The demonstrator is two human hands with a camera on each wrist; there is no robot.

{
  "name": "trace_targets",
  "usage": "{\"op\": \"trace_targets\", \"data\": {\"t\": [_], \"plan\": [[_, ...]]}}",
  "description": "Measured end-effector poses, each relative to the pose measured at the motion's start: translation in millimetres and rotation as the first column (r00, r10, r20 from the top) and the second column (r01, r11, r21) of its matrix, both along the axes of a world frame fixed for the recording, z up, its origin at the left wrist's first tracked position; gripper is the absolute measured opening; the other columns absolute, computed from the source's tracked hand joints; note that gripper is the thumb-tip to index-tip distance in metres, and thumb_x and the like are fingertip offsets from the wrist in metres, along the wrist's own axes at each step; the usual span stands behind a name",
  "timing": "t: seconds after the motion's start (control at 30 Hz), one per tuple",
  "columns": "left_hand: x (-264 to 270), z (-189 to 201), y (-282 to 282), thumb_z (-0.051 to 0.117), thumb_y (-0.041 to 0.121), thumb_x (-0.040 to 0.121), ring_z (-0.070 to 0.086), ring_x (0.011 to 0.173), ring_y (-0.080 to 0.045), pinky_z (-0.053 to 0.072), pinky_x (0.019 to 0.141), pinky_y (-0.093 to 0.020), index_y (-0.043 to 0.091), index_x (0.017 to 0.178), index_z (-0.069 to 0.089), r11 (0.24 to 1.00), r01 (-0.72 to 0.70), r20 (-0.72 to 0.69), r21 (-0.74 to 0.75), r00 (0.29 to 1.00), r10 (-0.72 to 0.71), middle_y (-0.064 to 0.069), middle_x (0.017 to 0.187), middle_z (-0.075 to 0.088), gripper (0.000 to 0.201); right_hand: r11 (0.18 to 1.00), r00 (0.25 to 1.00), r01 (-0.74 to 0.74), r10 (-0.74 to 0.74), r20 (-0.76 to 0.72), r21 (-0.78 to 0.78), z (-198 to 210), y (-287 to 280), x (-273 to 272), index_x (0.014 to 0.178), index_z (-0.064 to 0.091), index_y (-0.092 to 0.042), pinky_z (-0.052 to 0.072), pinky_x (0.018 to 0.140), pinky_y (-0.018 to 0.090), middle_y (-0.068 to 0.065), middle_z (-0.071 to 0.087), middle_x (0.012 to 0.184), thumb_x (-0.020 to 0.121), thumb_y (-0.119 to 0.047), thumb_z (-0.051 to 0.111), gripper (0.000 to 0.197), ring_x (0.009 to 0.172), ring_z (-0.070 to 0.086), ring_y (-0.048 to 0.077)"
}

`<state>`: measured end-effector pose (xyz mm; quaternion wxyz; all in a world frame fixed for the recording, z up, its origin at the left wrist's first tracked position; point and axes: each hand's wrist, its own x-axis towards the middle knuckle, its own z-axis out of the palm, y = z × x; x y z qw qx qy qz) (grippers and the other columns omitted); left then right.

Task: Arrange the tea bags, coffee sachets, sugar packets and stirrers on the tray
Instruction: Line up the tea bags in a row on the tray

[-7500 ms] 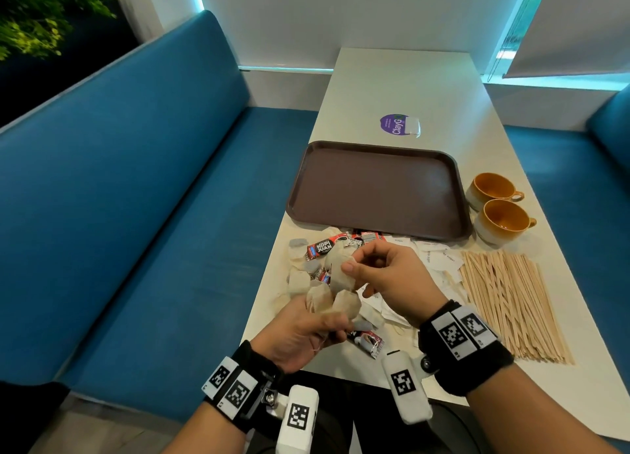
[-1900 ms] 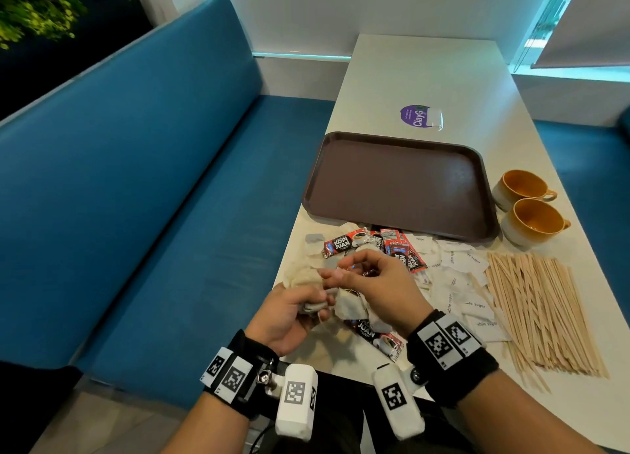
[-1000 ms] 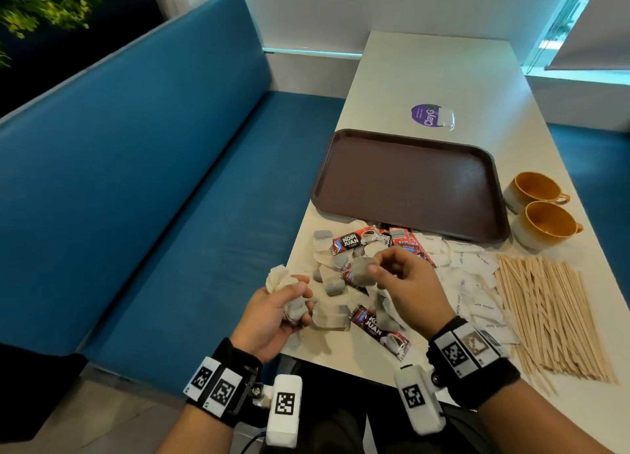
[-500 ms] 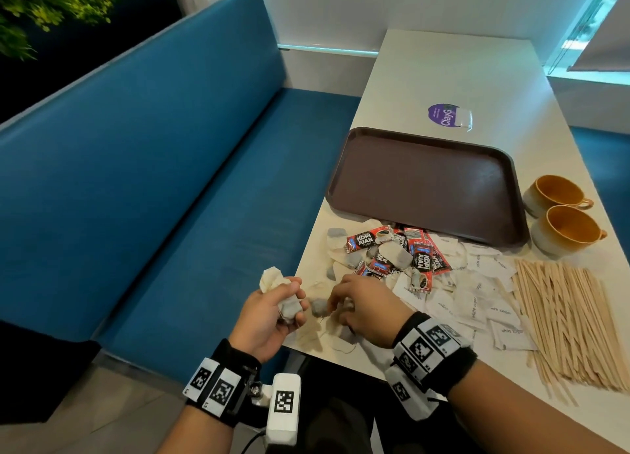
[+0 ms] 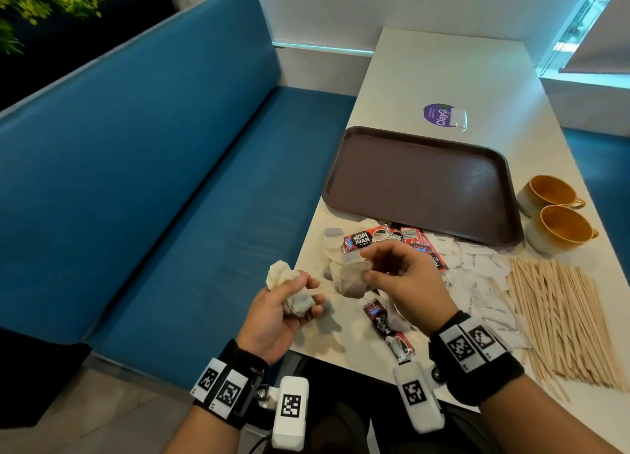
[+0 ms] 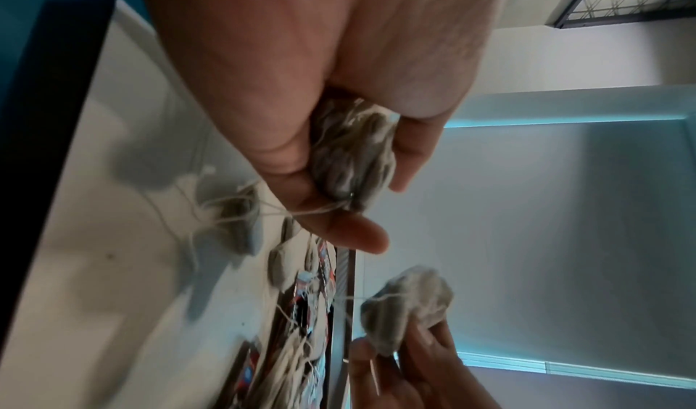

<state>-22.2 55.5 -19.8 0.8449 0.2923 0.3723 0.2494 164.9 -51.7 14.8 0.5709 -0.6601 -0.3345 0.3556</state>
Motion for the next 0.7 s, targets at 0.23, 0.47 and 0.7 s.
{"op": "trace_targets", "data": {"t": [0.23,0.47,0.7], "plan": [[23,2,-22,0.041,0.061,0.098,0.068,0.083,-0.024,0.055,0.061,-0.032,0.009,0.132,0.064,0.973,0.219,0.054,-0.077,0.975,-0.215,-0.015,0.121,0.071,0.066,0.98,0.906,-0.188,0.15,-0.397,-0.059,12,1,-19,0.096,0.07,-0.003,0.06,0.059,0.035,0.014,0.068,0.077,0.079,0.026,0.065,0.034,0.067,0.067,0.023],[24,0,-32,0.062,0.051,0.092,0.063,0.103,-0.023,0.051,0.088,-0.039,0.016,0.125,0.071,0.967,0.247,0.135,-0.057,0.962,-0.238,-0.015,0.136,0.058,0.049,0.982,0.988,-0.078,0.053,-0.146,-0.173,-5,4,-29,0.092,0.073,-0.005,0.059,0.073,0.04,0.026,0.074,0.086,0.075,0.017,0.075,0.027,0.074,0.069,0.025],[19,-12,-27,0.071,0.003,0.079,0.059,0.103,-0.031,0.053,0.078,-0.037,0.001,0.13,0.062,0.977,0.21,0.108,0.031,0.971,-0.212,-0.023,0.12,0.063,0.052,0.989,1.0,-0.031,0.029,-0.011,-0.143,-10,9,-32,0.095,0.072,-0.007,0.054,0.066,0.024,0.007,0.077,0.089,0.072,0.01,0.079,0.029,0.066,0.062,0.006]]}}
